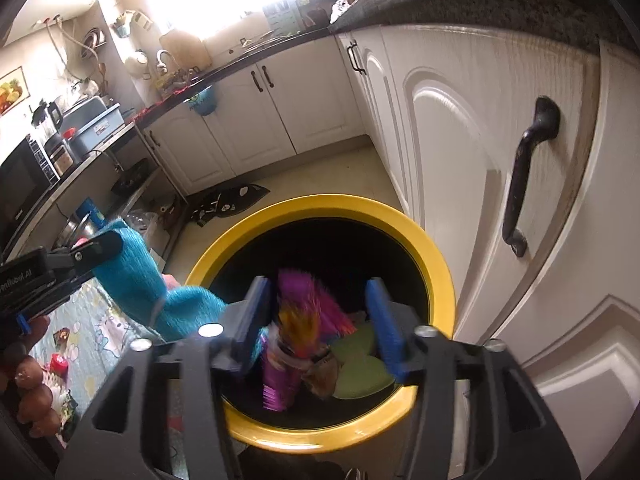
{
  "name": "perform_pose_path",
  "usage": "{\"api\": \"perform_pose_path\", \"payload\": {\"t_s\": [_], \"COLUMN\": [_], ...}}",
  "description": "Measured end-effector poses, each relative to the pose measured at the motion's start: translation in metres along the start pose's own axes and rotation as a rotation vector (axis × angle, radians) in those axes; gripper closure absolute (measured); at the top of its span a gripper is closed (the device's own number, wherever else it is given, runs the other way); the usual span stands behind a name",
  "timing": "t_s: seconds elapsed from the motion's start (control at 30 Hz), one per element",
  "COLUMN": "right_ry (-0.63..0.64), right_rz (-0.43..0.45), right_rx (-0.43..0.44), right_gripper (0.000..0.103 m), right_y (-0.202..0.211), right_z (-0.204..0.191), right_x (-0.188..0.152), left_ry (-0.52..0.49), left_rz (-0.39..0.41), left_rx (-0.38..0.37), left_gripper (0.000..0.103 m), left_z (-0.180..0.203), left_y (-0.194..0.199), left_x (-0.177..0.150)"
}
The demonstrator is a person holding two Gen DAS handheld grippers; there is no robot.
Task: Collect trash
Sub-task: 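Open both tools to drop the towel and wrapper into the bin, then move both tools back over the remaining trash on the table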
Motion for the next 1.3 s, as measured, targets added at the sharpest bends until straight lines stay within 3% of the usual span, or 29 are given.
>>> {"api": "perform_pose_path", "payload": {"t_s": [0.03,0.17,0.4,0.8,0.97,1.3], "right_ry": [-0.002,-0.012,-0.002,0.066,0.096,0.136], "right_rz": [0.000,0.006,0.023,0.090,0.125,0.158], "right_rx": [0.002,0.003,0.013,0.071,0.095,0.143], "right_gripper": [0.047,0.036,0.030,0.027,0.018,0.016], "right_y": [0.000,0.004,0.014,0.047,0.064,0.086], "right_z": [0.000,0.000,-0.007,-0.044,-0.058,-0.085], "right_x": [0.000,0.000,0.003,0.015,0.021,0.028], "left_ry": [0.006,0.014,-0.006,0.017,0.026,0.045], "left_rz": [0.001,0.021,0.087,0.171,0.204,0.257], "left_rx": [0.003,0.014,0.070,0.122,0.144,0.164], "left_gripper": [0.074,0.058,0.011,0.011,0.011,0.011], "left_z": [-0.002,-0.007,-0.017,-0.037,-0.046,-0.059], "left_y": [0.001,0.011,0.042,0.097,0.119,0.158], "left_x": [0.000,0.002,0.008,0.009,0.007,0.002]}}
Point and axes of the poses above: each gripper's, at about its wrist camera, not at the fingertips, and y roughly against the way its jaws point, z to its right, x to its top, the point moved 10 cm from there along -y, roughly the way its jaws point, and after that the axes turned 1 degree about x, right-handed, at the moved point
